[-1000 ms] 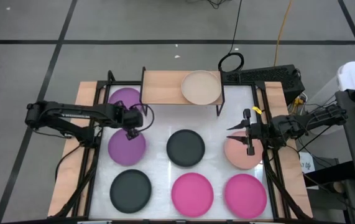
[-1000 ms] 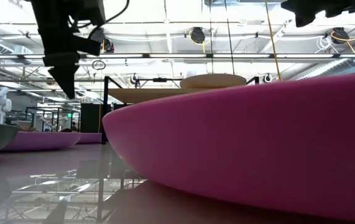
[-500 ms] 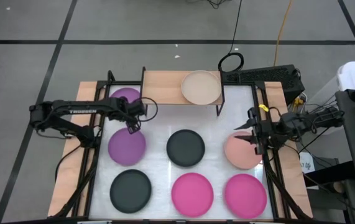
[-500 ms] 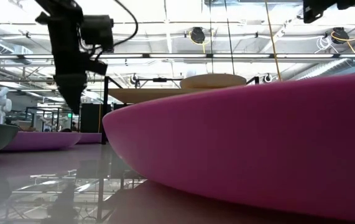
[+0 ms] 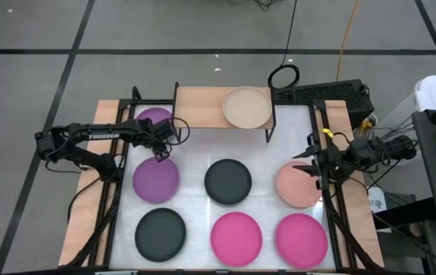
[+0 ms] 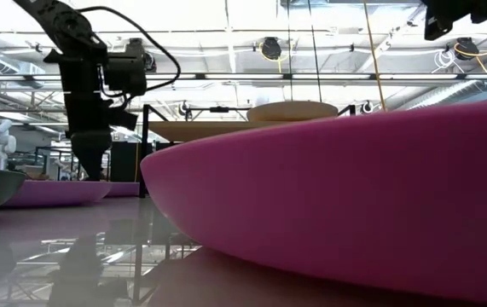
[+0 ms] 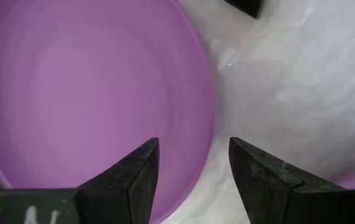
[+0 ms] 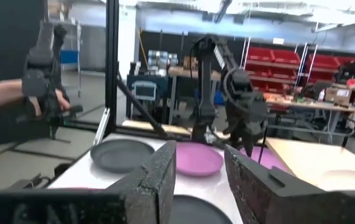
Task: Place and stack plates onto a shelf
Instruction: Stack the top purple plate on top of the brown plate on the shelf
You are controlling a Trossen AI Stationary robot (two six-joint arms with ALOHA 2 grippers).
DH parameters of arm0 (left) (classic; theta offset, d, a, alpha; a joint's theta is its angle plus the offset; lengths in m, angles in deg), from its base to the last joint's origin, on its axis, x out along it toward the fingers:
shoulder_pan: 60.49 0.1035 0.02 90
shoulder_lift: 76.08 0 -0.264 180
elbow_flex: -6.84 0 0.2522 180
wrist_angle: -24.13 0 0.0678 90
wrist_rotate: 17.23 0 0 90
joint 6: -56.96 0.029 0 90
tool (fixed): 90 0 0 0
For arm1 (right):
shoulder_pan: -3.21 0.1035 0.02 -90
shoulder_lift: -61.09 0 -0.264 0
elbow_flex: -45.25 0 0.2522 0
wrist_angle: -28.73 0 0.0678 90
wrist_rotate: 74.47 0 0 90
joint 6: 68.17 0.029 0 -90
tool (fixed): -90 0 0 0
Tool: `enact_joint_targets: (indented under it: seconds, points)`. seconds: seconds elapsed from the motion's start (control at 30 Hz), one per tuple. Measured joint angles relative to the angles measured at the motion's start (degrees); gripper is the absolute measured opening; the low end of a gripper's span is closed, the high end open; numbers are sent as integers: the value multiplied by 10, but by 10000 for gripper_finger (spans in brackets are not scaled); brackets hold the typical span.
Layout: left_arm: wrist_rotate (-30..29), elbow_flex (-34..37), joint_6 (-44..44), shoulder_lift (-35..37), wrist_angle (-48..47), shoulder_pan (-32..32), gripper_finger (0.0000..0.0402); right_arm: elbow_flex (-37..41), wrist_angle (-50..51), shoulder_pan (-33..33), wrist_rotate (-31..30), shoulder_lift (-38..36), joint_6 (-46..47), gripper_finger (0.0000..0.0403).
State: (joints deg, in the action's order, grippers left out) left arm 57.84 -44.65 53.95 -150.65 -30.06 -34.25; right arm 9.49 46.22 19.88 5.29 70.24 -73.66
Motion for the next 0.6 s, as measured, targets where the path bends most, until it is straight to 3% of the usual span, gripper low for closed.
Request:
enact_joint_targets:
  seconds: [0.43, 0.6]
  points:
    - [-1, 59, 11, 0, 67, 34, 200, 21, 2, 0, 0, -66, 5, 121]
    - [-4, 61, 16, 0, 72, 34, 161, 21, 5, 0, 0, -68, 5, 121]
